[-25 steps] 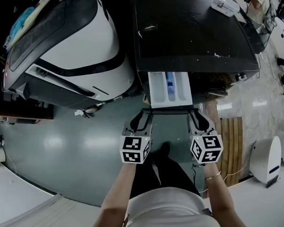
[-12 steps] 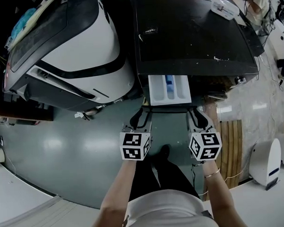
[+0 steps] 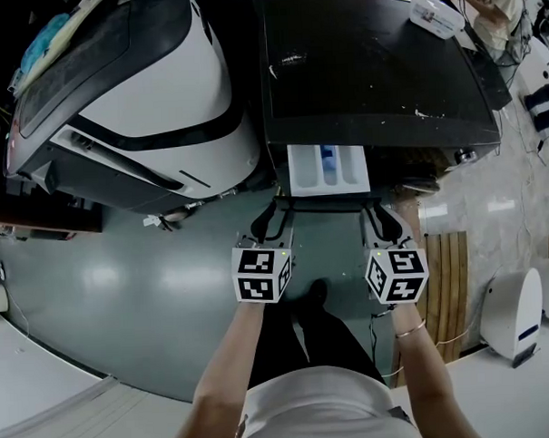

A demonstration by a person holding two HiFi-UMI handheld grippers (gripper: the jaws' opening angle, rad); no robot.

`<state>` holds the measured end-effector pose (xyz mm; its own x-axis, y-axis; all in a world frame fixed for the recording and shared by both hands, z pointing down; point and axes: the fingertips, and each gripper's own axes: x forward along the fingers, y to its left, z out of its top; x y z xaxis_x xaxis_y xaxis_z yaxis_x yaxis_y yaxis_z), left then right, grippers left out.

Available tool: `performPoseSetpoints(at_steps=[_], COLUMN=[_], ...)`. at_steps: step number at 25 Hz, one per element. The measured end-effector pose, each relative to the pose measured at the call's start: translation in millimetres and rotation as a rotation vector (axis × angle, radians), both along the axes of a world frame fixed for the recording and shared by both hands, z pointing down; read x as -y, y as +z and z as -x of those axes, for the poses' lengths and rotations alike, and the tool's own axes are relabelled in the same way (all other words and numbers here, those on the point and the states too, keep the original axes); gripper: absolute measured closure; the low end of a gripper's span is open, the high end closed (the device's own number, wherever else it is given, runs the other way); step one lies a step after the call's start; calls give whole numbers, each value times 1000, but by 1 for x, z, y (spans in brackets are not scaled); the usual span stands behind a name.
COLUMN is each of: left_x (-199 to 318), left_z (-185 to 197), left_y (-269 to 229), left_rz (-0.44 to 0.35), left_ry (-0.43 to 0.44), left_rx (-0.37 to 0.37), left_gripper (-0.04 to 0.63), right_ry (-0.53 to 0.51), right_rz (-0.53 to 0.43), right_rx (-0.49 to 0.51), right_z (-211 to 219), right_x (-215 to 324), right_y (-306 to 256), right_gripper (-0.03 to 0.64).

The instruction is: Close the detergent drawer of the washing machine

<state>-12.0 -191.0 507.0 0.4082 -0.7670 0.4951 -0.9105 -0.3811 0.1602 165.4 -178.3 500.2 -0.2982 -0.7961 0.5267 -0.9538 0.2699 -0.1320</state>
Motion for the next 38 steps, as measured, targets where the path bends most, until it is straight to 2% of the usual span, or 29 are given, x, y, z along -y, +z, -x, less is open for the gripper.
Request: performPoseSetpoints(at_steps=[18, 38], left_x=[45, 69], left_z=[1, 3], left_y=[-1, -2], left_rz=[-6, -4], left_ry=[-15, -29], left_rx=[14, 13], left_gripper=[474, 474], right_ry=[4, 25], right_rz=[-25, -22], right_rx=[-27, -24], right_z=[1, 2], right_x=[44, 68], right_y=[-1, -2], right_gripper=[526, 526])
